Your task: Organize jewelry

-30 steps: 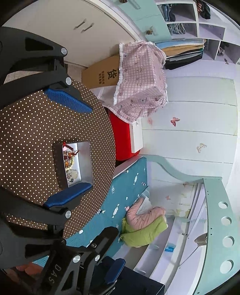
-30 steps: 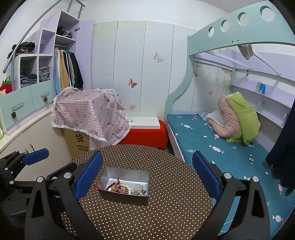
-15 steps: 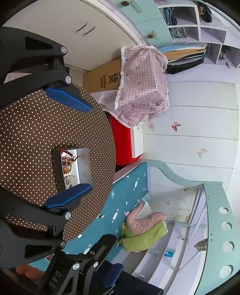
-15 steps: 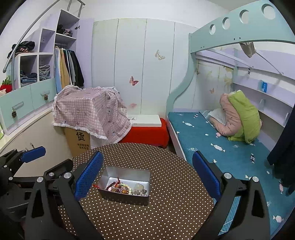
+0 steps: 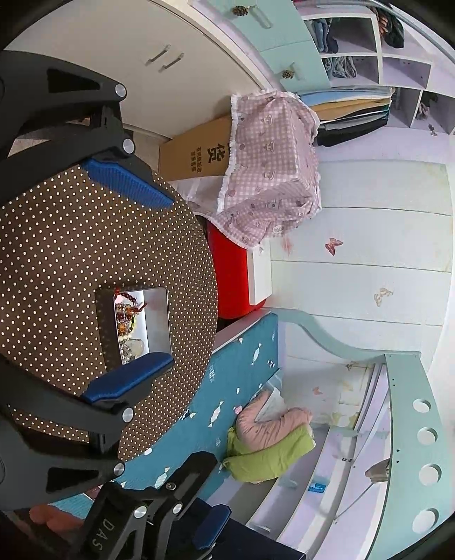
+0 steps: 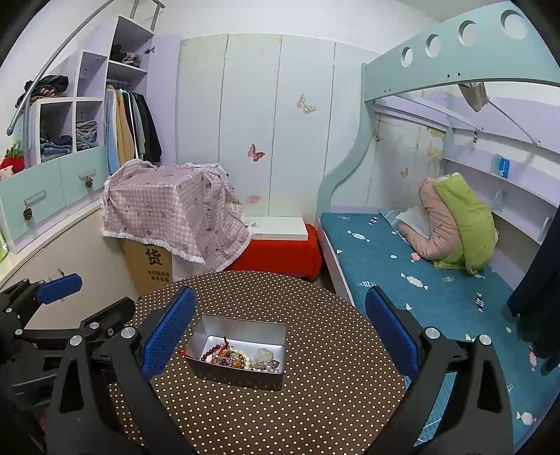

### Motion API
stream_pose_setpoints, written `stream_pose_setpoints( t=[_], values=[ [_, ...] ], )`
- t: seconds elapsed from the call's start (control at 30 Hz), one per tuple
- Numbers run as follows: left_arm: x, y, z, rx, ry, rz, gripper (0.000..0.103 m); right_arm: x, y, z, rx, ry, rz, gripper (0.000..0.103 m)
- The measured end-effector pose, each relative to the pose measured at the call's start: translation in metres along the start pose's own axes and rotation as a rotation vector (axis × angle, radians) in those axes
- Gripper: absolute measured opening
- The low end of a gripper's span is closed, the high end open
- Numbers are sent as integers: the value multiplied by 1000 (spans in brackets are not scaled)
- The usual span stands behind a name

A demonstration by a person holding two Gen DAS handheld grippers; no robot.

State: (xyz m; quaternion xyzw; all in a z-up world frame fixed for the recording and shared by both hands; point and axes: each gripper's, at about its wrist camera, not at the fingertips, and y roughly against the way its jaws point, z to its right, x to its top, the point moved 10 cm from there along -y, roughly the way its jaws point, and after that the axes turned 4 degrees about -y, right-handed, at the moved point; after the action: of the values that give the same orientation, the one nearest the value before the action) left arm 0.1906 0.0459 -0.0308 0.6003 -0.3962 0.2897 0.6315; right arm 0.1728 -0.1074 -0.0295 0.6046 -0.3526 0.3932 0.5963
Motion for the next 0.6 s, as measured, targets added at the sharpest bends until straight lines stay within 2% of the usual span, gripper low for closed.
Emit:
stream_pose_setpoints(
  t=[0.6],
  values=[
    [1, 3, 2, 2, -3, -6, 89, 0, 3, 5, -11, 1, 3, 95]
  ],
)
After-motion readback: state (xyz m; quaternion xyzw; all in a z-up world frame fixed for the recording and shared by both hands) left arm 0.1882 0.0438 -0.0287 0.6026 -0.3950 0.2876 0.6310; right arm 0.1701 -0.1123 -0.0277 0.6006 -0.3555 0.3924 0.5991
